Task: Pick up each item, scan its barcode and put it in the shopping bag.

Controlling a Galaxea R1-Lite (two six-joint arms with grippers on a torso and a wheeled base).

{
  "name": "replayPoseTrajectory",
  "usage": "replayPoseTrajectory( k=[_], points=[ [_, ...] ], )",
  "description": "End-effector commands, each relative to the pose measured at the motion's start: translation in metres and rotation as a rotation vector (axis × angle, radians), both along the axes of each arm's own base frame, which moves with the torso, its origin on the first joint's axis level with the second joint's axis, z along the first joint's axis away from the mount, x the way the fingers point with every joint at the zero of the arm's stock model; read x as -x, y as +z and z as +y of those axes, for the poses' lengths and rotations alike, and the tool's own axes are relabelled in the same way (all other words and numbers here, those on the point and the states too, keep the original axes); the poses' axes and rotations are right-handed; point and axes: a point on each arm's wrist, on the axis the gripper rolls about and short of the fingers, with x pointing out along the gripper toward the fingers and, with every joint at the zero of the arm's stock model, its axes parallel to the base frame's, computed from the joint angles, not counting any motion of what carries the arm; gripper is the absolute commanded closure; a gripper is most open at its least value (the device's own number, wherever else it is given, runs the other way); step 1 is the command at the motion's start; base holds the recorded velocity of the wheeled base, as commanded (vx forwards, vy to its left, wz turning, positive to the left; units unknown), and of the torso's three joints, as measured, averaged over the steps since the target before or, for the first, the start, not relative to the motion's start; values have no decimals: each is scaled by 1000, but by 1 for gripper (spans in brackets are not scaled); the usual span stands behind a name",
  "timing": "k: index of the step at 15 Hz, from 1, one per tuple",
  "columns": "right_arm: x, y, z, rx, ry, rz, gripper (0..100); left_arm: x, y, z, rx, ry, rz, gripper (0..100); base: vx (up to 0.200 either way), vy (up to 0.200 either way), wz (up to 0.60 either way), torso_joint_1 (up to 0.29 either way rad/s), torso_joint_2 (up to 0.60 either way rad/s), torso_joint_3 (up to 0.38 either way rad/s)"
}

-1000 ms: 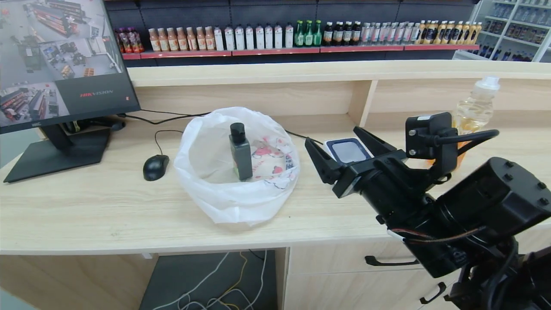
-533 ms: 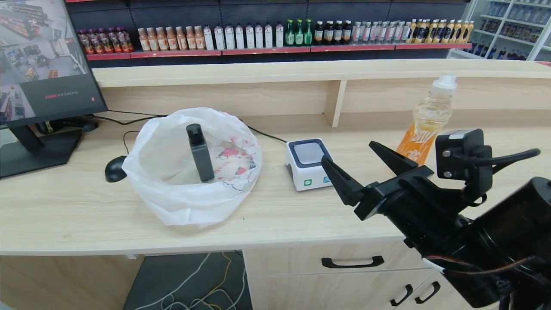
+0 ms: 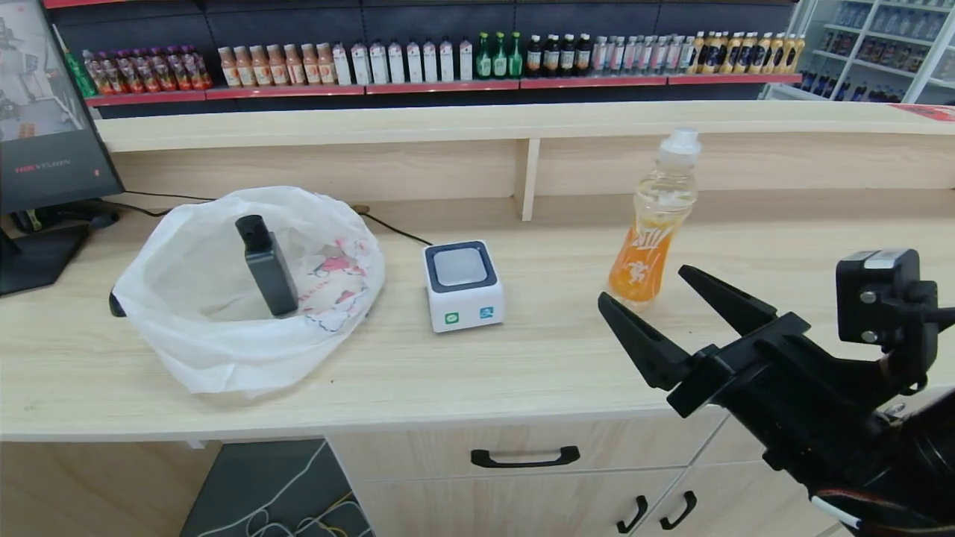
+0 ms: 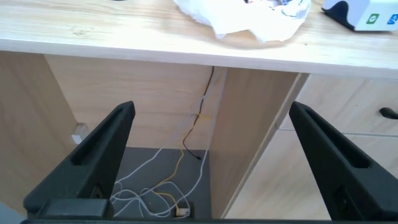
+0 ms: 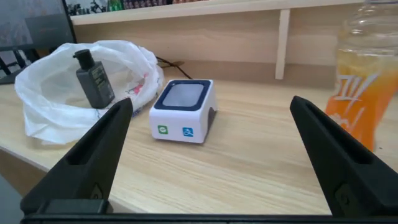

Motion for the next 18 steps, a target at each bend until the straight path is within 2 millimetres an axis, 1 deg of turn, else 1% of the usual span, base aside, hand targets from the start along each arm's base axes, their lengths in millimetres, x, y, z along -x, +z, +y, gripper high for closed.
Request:
replayPoseTrajectory(
  k=[1, 3, 6, 9, 10, 11, 14, 15, 16, 18],
  points=[
    [-3, 2, -5, -7, -24, -6, 0, 0, 0, 0, 0, 1, 0, 0, 0, -200, 0, 7, -2, -2],
    [-6, 5, -10, -16, -50, -16, 0, 0, 0, 0, 0, 1, 0, 0, 0, -200, 0, 2, 2, 5],
    [-11, 7, -15, -16, -85, -28, 0, 0, 0, 0, -7, 1, 0, 0, 0, 0, 0, 0, 0, 0],
    [-19, -9, -17, 91, -141, -3, 0, 0, 0, 0, -9, 1, 0, 0, 0, 0, 0, 0, 0, 0],
    [-22, -10, -14, 111, -145, -6, 0, 0, 0, 0, -9, 1, 0, 0, 0, 0, 0, 0, 0, 0],
    [-30, -13, -9, 122, -151, -2, 0, 0, 0, 0, -9, 1, 0, 0, 0, 0, 0, 0, 0, 0],
    [-49, -12, 5, 109, -185, -7, 0, 0, 0, 0, -9, 1, 0, 0, 0, 0, 0, 0, 0, 0],
    [-53, -14, 7, 111, -188, -5, 0, 0, 0, 0, -9, 1, 0, 0, 0, 0, 0, 0, 0, 0],
    [-60, -19, 8, 118, -201, 7, 0, 0, 0, 0, -9, 1, 0, 0, 0, 0, 0, 0, 0, 0],
    [-67, -29, 9, 133, -209, 39, 0, 0, 0, 0, -9, 1, 0, 0, 0, 0, 0, 0, 0, 0]
  ],
)
